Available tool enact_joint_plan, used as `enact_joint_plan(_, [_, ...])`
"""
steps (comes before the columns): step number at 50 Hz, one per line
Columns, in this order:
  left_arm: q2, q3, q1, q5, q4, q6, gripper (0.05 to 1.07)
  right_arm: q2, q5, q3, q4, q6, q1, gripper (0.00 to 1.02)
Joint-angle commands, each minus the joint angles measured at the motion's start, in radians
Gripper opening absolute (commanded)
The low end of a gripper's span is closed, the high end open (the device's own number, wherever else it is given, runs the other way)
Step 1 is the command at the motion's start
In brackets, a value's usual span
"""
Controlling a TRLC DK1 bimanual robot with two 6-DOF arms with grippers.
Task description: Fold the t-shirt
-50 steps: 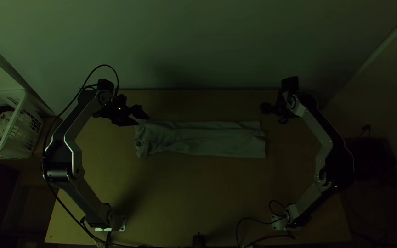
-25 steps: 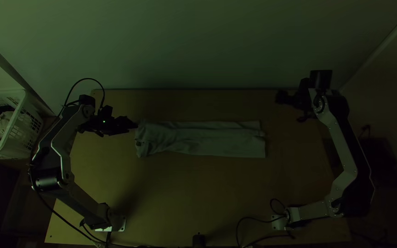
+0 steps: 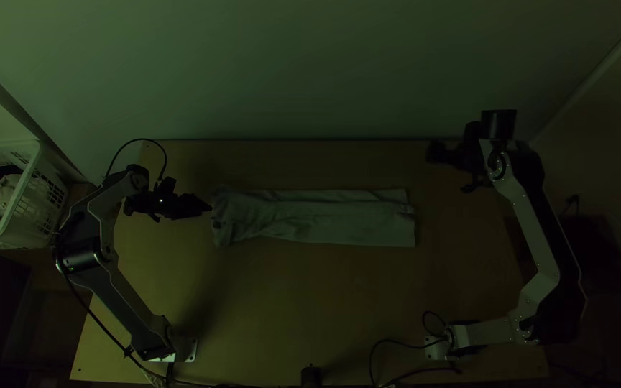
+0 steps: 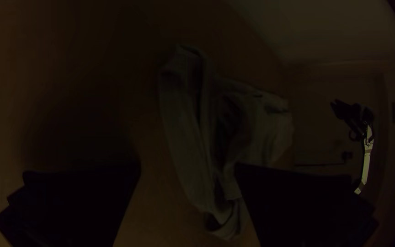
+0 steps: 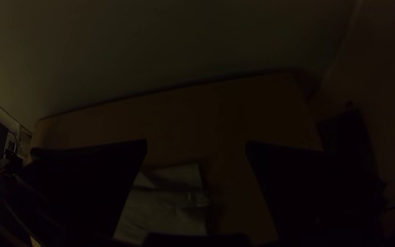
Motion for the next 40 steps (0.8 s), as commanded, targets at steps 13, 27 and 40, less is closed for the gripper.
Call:
enact_joint_plan(13, [0.057,0.018,-0.05,0.072,-0.073,0.059,1.03,-0.053,-0.006,-0.054,0.002,0.009,0.052,0.99])
enact_joint_plan(27, [0.077,0.042,-0.219,0.064,0.041,-0.118,1.03,-0.056,0.003,-0.023,0.005,0.026,0.075,0.99])
enact_joint_plan(40, [0.073,0.039,-0.329,-0.031,0.165,-0.303,1.03,-0.11,0.003,-0.043,0.005,0.037,0.088,0.99])
